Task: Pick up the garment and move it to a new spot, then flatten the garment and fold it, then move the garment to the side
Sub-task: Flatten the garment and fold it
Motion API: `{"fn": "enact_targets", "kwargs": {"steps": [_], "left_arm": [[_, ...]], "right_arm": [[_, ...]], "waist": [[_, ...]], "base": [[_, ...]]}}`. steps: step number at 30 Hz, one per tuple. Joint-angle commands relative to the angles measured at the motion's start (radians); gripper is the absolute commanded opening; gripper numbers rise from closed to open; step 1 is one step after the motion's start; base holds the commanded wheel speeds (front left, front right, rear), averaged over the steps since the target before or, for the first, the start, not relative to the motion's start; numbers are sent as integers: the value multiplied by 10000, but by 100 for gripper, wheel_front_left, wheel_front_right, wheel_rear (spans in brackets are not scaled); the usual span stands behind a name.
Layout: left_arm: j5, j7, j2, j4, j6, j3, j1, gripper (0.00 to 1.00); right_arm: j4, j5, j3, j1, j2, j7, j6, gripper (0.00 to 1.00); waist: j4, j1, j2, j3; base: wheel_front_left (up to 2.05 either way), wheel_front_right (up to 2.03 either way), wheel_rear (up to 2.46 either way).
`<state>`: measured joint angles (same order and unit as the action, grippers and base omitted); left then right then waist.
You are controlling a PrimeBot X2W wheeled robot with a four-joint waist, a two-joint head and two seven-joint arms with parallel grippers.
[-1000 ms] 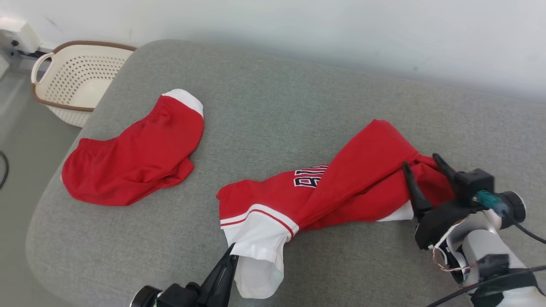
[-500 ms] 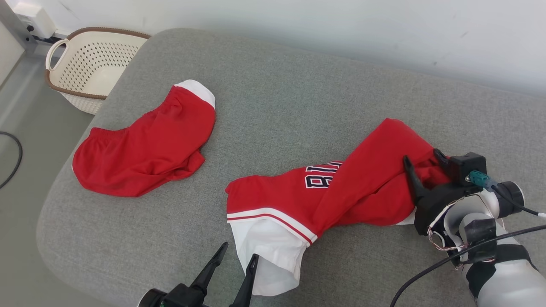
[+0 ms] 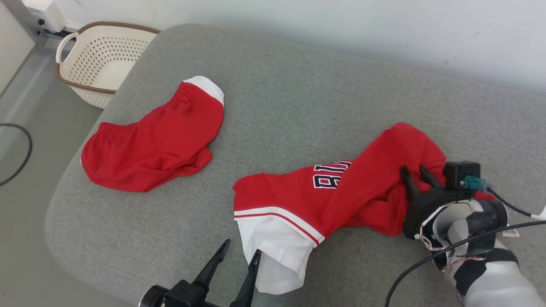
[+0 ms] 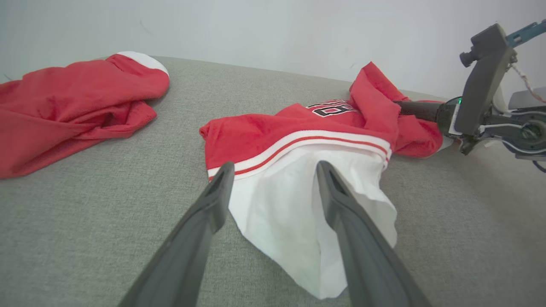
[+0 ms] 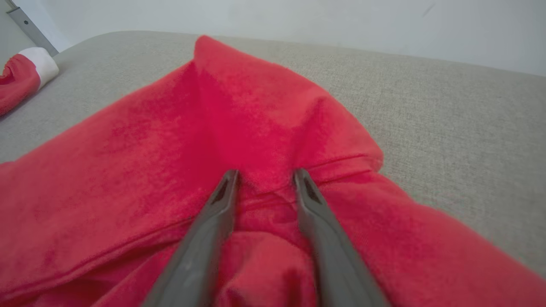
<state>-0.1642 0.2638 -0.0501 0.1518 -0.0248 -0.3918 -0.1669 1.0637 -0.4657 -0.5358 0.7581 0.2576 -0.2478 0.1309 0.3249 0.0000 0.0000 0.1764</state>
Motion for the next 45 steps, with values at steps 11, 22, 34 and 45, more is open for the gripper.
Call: {"fn": "enact_targets", "kwargs": {"steps": [11,22,34,45], "left_arm": [[-173,14,-7,-13,134,81,88,100],[-260,14,-7,262,67,199,282,100],[-233,14,-9,378,-107,326,47,100],[-357,14,-9,406,-174,570,-120,100]], "right_arm": [[-1757,198,1021,1182,704,-179,-3,0],[-5427,1660,2315,281,729,-163,-3,0],[-4410,1542,3845,-3130,1046,-166,-5,100],[-5260,1889,5152,-4675,237,-166,-5,100]], "waist": [[216,0,0,34],[-409,0,0,-315],[-1652,0,0,-371],[-2721,0,0,-652]], "base": [[0,0,0],[0,0,0],[0,0,0],[0,0,0]]}}
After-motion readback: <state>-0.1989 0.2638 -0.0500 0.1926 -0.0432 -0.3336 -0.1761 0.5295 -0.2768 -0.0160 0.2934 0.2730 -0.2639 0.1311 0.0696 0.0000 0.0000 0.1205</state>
